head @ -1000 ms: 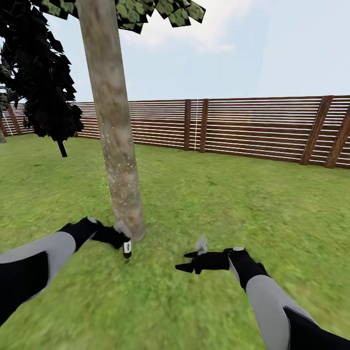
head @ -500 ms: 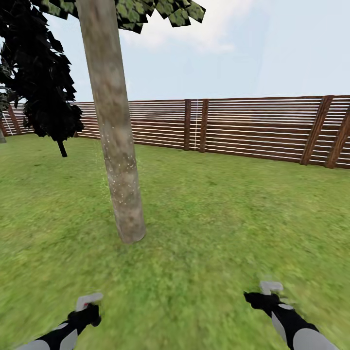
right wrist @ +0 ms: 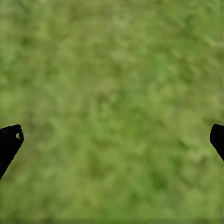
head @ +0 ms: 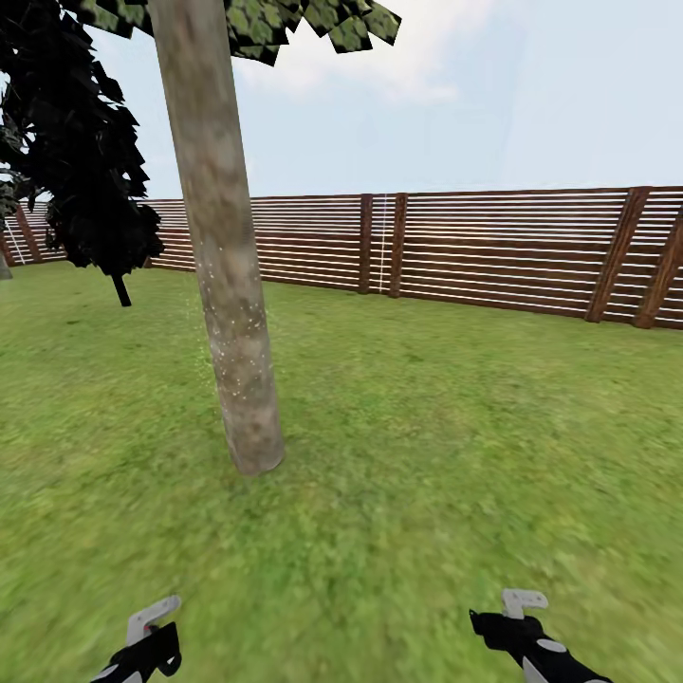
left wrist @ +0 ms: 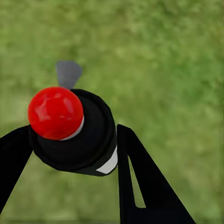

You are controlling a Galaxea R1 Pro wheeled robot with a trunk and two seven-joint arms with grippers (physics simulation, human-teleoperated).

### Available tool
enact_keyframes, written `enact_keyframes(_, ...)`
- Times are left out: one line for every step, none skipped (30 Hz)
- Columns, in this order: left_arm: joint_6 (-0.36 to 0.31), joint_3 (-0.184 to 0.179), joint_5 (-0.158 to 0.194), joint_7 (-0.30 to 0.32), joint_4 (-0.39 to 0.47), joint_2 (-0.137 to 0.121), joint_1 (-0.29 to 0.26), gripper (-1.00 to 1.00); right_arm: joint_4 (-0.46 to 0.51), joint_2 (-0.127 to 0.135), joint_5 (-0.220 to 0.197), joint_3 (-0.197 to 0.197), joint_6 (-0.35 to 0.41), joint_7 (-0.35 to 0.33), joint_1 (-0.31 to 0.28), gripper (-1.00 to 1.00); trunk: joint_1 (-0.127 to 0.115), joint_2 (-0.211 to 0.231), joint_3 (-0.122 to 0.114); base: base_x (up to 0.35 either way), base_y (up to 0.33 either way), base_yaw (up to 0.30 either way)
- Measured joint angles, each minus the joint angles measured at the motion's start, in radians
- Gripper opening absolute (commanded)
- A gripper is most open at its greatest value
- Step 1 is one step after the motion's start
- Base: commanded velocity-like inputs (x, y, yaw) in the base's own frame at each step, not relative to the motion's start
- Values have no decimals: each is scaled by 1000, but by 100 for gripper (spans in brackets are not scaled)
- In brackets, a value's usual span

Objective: In the garden, pick up the pesticide atomizer on the floor and spray pesticide onto both trees until each tree trunk is fully covered.

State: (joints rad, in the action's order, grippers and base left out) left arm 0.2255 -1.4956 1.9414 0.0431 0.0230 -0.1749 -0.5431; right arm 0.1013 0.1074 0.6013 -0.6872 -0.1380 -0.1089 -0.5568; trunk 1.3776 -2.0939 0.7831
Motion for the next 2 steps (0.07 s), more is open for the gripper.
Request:
enact_keyframes(0, 0, 0, 0, 0, 0, 0, -100, 0, 0, 0, 0, 0, 0, 0, 100, 0, 0, 0, 0, 0, 0)
enact_keyframes(0, 0, 0, 0, 0, 0, 0, -100, 0, 0, 0, 0, 0, 0, 0, 100, 0, 0, 0, 0, 0, 0)
